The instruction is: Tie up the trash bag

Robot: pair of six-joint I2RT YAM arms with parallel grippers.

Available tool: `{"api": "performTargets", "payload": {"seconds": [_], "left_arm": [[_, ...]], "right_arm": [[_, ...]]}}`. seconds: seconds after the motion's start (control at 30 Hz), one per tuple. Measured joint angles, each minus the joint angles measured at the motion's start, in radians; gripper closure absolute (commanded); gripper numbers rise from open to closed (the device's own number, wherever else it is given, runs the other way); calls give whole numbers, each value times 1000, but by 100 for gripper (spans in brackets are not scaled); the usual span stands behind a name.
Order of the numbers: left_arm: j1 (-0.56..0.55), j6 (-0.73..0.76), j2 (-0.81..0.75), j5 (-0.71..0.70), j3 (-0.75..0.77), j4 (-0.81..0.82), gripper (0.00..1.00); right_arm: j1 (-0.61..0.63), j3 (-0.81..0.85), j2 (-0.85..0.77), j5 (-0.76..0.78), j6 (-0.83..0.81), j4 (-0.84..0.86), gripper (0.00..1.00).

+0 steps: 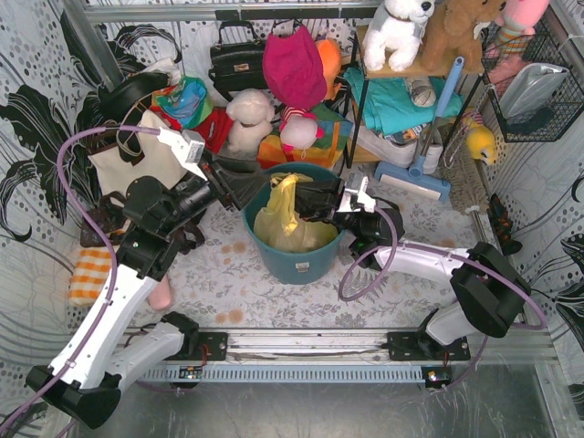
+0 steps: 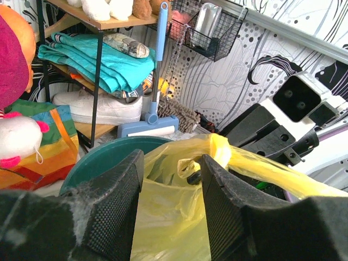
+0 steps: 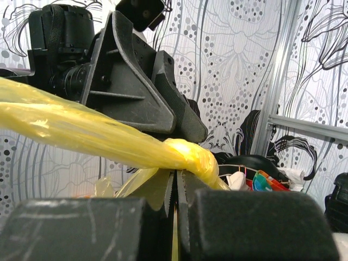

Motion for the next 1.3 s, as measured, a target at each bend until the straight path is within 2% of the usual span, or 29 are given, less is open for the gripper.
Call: {"api": "performTargets", "payload": {"seconds": [0.33, 0.73, 1.3], "left_arm": [[0, -2, 21, 0, -2, 2, 43], [-10, -48, 40, 39, -35, 92, 43], [-51, -68, 7, 77, -103, 62, 43]], "right_arm": [[0, 42, 17, 1, -18, 3, 100], [-5, 72, 43, 2, -37, 2, 100], [-5, 84, 44, 26, -66, 3, 100]]}}
